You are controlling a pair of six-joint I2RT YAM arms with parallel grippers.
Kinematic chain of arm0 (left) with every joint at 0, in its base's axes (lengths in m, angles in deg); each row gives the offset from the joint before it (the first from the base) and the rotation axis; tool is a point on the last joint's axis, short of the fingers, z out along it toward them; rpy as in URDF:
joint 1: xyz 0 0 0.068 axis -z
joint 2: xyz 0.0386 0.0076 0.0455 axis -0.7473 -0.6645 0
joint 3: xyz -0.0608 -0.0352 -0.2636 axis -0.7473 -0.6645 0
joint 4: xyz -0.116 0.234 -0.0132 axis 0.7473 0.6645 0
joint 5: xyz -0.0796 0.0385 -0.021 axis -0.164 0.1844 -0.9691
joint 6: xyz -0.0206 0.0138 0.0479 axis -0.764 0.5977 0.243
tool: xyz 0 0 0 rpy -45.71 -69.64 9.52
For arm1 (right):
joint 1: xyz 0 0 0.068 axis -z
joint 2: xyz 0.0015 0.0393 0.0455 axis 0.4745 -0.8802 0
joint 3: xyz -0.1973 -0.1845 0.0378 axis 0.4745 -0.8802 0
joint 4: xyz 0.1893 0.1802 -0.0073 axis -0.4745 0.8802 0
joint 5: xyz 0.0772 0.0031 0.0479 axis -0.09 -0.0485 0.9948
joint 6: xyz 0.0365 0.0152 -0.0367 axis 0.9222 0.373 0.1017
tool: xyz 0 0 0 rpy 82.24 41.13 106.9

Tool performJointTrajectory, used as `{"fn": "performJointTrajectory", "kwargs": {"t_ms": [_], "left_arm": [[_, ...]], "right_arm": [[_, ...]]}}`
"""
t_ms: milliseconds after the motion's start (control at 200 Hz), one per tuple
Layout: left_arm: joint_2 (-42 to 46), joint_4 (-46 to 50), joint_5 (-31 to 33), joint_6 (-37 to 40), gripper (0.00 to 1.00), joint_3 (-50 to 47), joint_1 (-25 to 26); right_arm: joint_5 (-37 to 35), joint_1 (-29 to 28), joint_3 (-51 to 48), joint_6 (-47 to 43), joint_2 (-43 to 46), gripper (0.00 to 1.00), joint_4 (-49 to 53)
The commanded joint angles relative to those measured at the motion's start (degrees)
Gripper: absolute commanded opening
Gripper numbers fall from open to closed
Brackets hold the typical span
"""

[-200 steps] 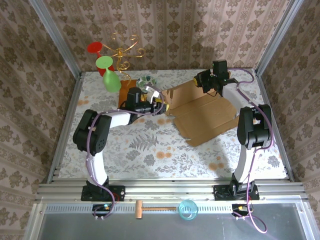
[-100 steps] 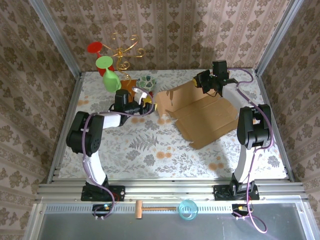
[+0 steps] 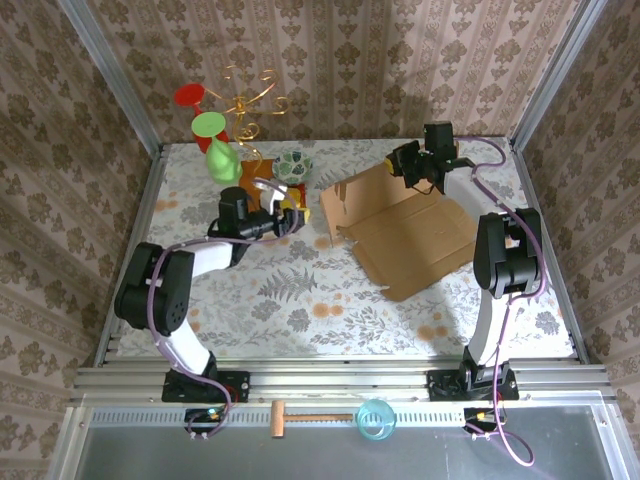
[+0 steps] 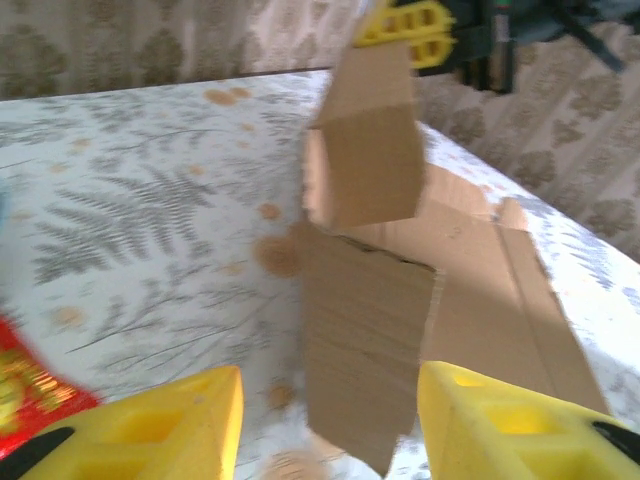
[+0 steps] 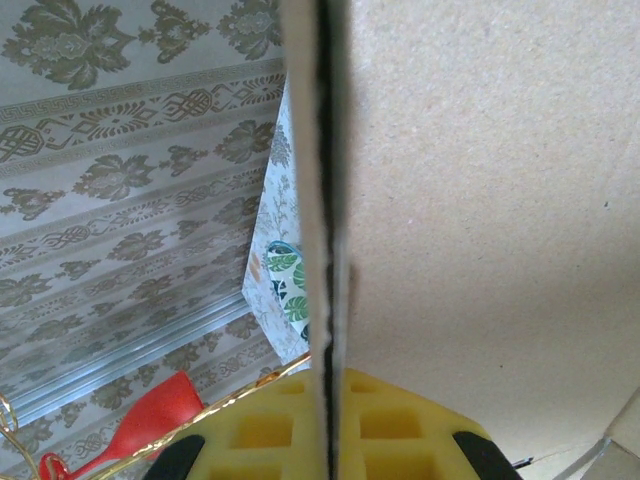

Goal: Fold the paper box

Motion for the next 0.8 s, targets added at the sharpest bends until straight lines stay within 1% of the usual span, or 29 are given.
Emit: {"fn": "performJointTrajectory", "kwargs": {"t_ms": [0,85,255,410,595,685,795], "left_arm": [[-2.92,-0.32,1.50,-1.81,0.48,1.18,-3.38],[-4.99,3.67,1.28,1.12,0.47,4.64,-3.31],[-9.03,3.34,0.81,3.55,0.45,8.34,-1.52],[-11.52,3.78,1.24,4.67,0.45,11.41,0.55],[-11.50,2.79,4.31,5.02,0.47,11.66,1.09],[-11.04,3.30,5.32,6.12,0.47,11.84,1.09],[-11.32,4.78,5.33,8.11,0.48,12.68,1.08]], "right_arm": [[0.90,0.38,-3.14,-0.40,1.74,0.00,-4.29],[1.89,0.59,-6.14,-0.28,2.99,0.00,-10.10],[5.91,0.85,-10.86,1.14,4.72,0.00,-20.97],[7.11,1.21,-15.10,4.90,6.90,0.00,-31.07],[8.25,1.13,-13.93,8.51,6.42,0.00,-36.21],[9.23,0.95,-13.16,7.96,6.09,0.00,-35.54],[11.19,0.86,-14.54,7.35,4.85,0.00,-36.56]]}}
